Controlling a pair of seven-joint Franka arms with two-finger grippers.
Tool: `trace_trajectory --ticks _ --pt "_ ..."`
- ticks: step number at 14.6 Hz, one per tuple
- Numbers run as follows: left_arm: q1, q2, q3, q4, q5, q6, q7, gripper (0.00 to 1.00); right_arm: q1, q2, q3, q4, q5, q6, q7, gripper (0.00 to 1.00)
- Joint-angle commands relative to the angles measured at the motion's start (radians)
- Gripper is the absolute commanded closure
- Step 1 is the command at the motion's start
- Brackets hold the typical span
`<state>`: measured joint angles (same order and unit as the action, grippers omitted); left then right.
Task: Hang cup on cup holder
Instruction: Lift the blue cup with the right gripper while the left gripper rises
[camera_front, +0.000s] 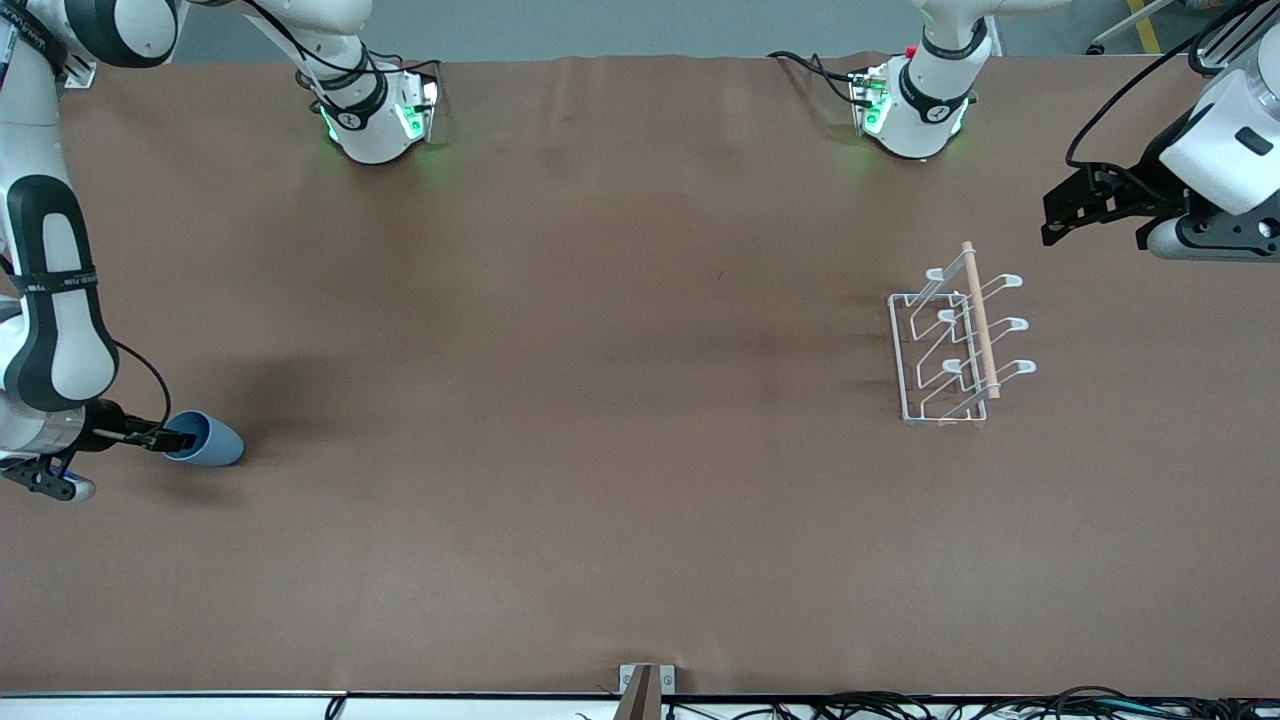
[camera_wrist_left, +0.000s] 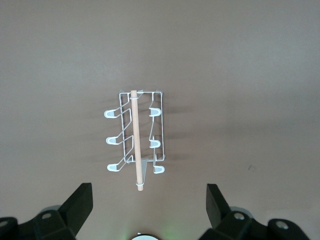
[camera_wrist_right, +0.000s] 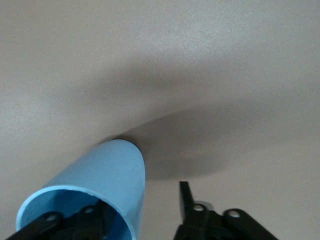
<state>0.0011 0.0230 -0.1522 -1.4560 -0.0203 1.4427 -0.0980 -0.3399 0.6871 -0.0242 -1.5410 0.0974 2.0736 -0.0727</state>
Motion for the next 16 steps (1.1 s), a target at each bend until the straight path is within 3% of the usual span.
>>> trace_trajectory --ticks 1,4,8,10,13,16 --pt "0.0 0.015 -0.001 0.031 -0.009 -0.022 0.011 0.0 0.01 -0.011 0.0 -0.01 0.011 -0.001 -0.013 0.92" --pt "0.002 0.015 -0.003 0.031 -0.009 -0.022 0.003 0.0 0.016 -0.037 0.009 -0.002 0.011 -0.097 -0.01 0.96" --pt "0.0 0.044 -0.003 0.031 -0.018 -0.018 0.001 0.0 0.015 -0.188 0.065 -0.002 0.048 -0.277 -0.006 0.97" --pt "0.005 0.049 -0.003 0.031 -0.017 -0.018 0.01 0.0 0.01 -0.245 0.076 -0.007 0.184 -0.395 -0.012 0.98" --pt "0.004 0.054 -0.003 0.031 -0.017 -0.018 0.014 0.0 0.012 -0.284 0.073 -0.02 0.475 -0.551 -0.013 0.99" --pt "-0.003 0.064 -0.004 0.031 -0.018 -0.018 0.014 0.0 0.027 -0.352 0.09 -0.167 0.728 -0.558 -0.019 0.99"
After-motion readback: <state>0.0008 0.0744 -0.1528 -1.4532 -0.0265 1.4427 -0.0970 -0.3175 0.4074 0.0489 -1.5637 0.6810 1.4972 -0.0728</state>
